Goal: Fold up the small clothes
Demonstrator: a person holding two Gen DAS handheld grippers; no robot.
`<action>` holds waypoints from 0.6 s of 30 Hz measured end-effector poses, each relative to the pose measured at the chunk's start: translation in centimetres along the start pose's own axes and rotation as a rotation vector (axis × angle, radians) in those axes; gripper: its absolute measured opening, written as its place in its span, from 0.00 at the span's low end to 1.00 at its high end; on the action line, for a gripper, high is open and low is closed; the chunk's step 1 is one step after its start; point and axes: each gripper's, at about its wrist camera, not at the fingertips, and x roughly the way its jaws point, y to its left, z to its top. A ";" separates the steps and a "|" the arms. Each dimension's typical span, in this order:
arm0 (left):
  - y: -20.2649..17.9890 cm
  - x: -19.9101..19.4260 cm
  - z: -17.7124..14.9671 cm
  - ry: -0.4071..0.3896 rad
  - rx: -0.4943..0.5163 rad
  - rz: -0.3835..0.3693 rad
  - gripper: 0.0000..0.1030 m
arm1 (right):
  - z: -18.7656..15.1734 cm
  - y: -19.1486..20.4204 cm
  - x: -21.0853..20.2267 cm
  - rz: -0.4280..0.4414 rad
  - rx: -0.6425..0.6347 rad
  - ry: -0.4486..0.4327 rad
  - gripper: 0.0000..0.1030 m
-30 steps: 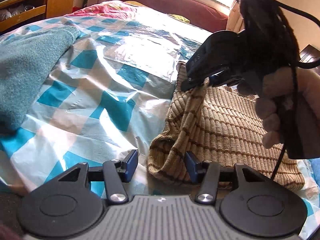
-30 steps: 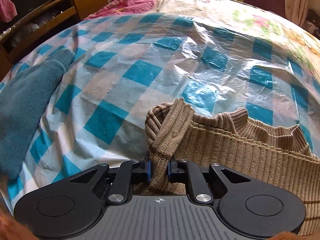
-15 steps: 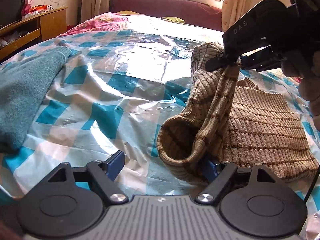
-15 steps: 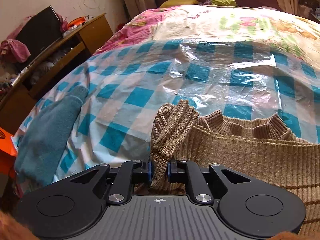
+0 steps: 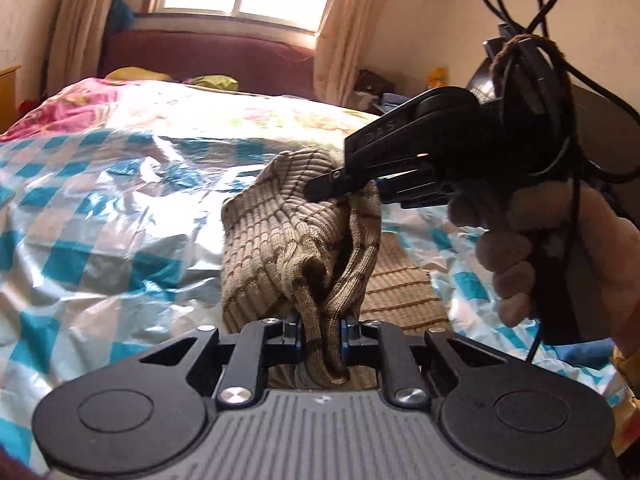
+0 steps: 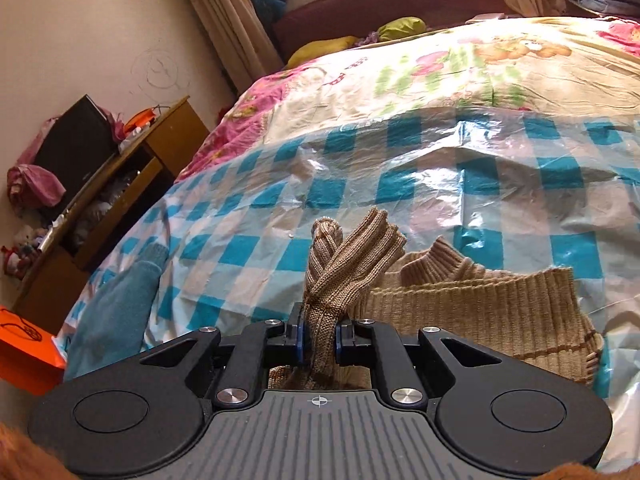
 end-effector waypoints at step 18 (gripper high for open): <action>-10.9 10.1 -2.5 0.195 0.231 -0.109 0.20 | -4.8 -16.3 -0.4 -0.040 0.304 0.031 0.13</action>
